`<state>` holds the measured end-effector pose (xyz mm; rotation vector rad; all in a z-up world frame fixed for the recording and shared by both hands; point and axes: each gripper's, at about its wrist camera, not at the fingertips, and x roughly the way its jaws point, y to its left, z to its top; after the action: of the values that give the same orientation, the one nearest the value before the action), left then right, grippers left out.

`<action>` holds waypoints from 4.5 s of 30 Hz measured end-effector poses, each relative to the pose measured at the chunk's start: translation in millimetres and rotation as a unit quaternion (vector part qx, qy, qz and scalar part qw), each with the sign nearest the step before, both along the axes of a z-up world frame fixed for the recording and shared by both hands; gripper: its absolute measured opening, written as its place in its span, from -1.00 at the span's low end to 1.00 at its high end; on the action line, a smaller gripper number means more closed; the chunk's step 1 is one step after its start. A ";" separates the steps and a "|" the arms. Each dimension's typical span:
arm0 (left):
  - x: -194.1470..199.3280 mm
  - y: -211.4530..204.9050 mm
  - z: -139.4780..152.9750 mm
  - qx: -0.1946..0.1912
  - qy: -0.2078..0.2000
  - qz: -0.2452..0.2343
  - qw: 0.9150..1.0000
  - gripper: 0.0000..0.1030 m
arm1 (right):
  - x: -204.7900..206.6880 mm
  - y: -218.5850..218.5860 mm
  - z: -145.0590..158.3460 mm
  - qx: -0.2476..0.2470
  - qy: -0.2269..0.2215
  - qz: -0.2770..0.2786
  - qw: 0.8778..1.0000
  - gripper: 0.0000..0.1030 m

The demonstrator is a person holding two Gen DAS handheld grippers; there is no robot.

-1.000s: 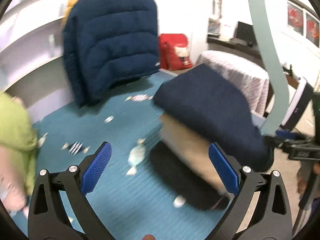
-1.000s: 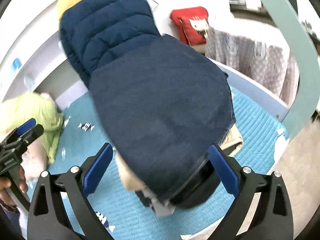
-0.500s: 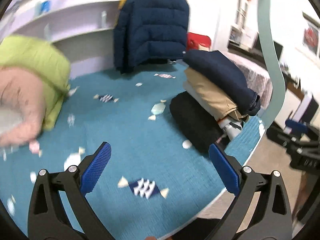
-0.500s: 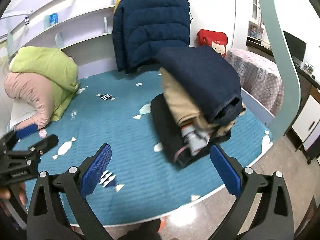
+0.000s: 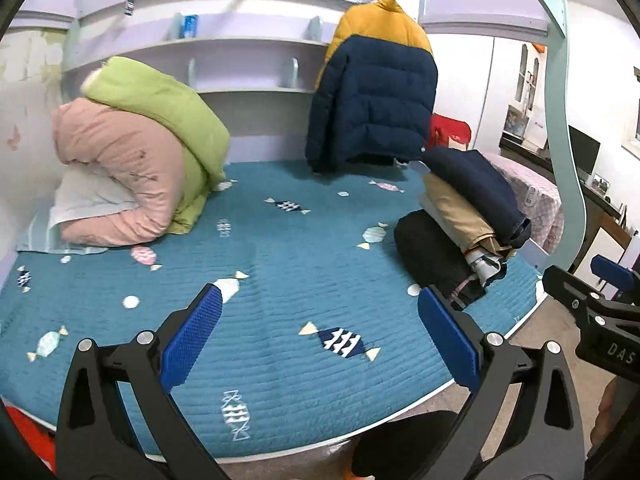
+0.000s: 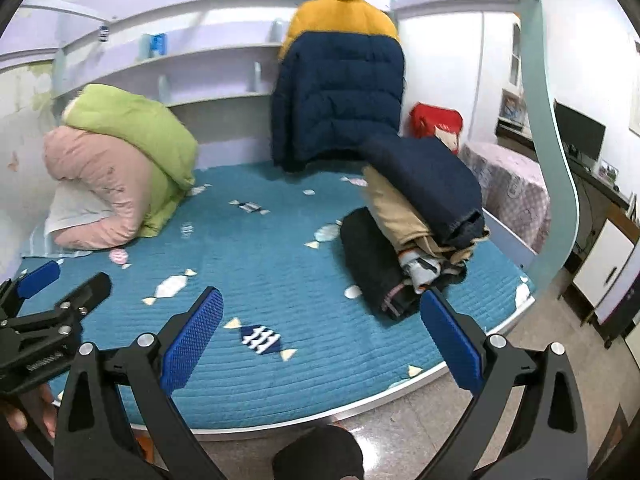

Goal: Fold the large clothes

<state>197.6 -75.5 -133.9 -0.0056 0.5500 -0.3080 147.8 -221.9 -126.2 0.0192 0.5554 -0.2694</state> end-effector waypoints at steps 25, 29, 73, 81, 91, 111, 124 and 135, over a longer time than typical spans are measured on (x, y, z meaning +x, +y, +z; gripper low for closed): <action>-138.1 103.3 69.4 -0.008 -0.123 0.128 0.984 0.91 | -83.2 110.3 54.0 -0.008 -0.117 0.117 0.986 0.86; -149.5 111.1 79.5 -0.007 -0.139 0.138 0.981 0.91 | -87.0 117.6 58.3 -0.002 -0.126 0.133 0.983 0.86; -179.3 110.1 97.9 0.013 -0.190 0.161 0.968 0.91 | -113.4 132.1 74.9 0.000 -0.159 0.128 0.979 0.86; -178.6 107.7 97.9 0.014 -0.189 0.160 0.969 0.91 | -115.1 131.2 73.3 0.002 -0.157 0.123 0.980 0.86; -176.0 109.3 97.4 0.014 -0.188 0.156 0.969 0.91 | -112.8 128.2 73.9 0.004 -0.154 0.121 0.981 0.86; -175.2 109.6 96.4 0.013 -0.187 0.154 0.970 0.91 | -112.5 127.9 73.8 0.004 -0.154 0.120 0.981 0.86; -173.8 111.8 95.9 0.014 -0.186 0.152 0.971 0.91 | -113.0 126.9 73.6 0.004 -0.153 0.120 0.981 0.86; -171.6 113.8 94.8 0.012 -0.185 0.149 0.971 0.91 | -112.7 125.5 73.6 0.004 -0.153 0.121 0.981 0.86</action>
<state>26.0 38.3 -39.1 -0.0072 0.1773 -0.0049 35.0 -96.5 -52.6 0.0003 0.2488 -0.0242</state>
